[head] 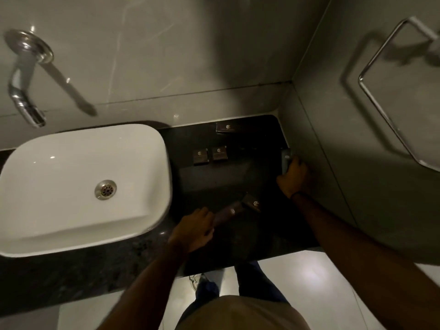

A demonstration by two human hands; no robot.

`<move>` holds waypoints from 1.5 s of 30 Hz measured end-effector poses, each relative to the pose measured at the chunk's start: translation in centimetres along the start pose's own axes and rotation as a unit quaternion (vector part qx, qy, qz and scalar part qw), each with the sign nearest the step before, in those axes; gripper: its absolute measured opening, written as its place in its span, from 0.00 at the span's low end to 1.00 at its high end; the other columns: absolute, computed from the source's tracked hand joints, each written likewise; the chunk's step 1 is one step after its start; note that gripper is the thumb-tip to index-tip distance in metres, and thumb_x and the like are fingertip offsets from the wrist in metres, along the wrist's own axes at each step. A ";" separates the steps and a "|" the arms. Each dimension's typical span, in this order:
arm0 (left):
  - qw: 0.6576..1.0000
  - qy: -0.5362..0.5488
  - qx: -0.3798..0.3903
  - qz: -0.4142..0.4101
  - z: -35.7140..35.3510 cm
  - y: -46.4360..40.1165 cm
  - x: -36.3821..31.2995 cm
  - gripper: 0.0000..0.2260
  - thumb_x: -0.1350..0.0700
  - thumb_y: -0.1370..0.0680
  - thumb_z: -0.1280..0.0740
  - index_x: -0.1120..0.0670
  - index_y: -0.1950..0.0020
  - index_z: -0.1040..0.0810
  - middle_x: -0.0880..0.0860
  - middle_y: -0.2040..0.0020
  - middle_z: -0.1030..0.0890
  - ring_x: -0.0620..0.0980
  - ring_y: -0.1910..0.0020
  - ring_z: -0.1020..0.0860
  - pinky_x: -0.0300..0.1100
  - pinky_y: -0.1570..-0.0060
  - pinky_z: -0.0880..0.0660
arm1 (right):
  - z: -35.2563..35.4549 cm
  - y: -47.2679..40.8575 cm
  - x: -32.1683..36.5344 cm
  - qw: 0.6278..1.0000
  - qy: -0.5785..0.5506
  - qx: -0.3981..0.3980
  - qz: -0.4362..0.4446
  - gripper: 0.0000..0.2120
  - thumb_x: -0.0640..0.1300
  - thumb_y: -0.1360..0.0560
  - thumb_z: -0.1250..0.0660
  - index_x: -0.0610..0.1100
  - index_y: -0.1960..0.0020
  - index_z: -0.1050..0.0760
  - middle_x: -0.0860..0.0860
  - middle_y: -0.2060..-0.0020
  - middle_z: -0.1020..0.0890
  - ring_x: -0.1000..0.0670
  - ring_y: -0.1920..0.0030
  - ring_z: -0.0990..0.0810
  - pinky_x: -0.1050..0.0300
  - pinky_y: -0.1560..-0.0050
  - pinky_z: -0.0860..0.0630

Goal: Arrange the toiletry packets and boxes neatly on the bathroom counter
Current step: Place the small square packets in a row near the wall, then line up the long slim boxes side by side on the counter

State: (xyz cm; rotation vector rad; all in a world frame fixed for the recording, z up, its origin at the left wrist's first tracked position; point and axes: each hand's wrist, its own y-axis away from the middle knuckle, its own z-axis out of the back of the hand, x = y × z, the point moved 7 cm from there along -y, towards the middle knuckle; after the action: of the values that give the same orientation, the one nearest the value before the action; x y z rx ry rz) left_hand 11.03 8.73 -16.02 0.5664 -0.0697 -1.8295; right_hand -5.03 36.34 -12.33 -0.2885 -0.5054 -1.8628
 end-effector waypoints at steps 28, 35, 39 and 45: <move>0.954 0.110 -0.172 0.221 4.0 -3.6 1.8 0.20 0.53 0.19 0.39 0.60 0.30 0.32 0.62 0.31 0.29 0.60 0.35 0.27 0.53 0.39 0.26 | -6.2 11.8 -1.3 0.962 0.167 0.182 0.116 0.30 0.48 0.28 0.32 0.44 0.29 0.37 0.42 0.30 0.31 0.40 0.31 0.31 0.41 0.33 0.29; 0.982 0.007 -0.146 0.124 11.9 -18.9 2.2 0.20 0.59 0.23 0.34 0.58 0.32 0.31 0.60 0.32 0.30 0.63 0.35 0.31 0.60 0.39 0.30 | -5.0 6.3 -2.8 0.973 0.102 0.163 0.127 0.27 0.48 0.30 0.32 0.44 0.32 0.30 0.42 0.34 0.27 0.39 0.35 0.27 0.41 0.37 0.25; 0.986 -0.061 -0.129 0.087 13.5 -25.8 3.0 0.27 0.62 0.26 0.32 0.60 0.29 0.35 0.63 0.30 0.31 0.65 0.32 0.33 0.61 0.40 0.31 | -5.0 3.5 -3.0 0.973 0.093 0.144 0.154 0.24 0.48 0.32 0.32 0.44 0.37 0.27 0.43 0.40 0.24 0.40 0.40 0.24 0.43 0.43 0.23; 0.987 -0.122 -0.104 0.021 13.3 -30.6 2.9 0.17 0.64 0.26 0.33 0.65 0.38 0.26 0.69 0.39 0.25 0.68 0.42 0.25 0.58 0.50 0.25 | -5.4 1.2 -3.3 0.968 0.081 0.144 0.190 0.22 0.50 0.36 0.31 0.45 0.44 0.25 0.45 0.46 0.22 0.42 0.46 0.22 0.48 0.49 0.22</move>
State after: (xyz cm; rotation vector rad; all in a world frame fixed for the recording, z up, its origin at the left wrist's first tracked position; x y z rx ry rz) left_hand -22.08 13.35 -15.22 0.1921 -0.0530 -1.8309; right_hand -2.55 36.19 -18.29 -0.0317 -0.5563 -1.4052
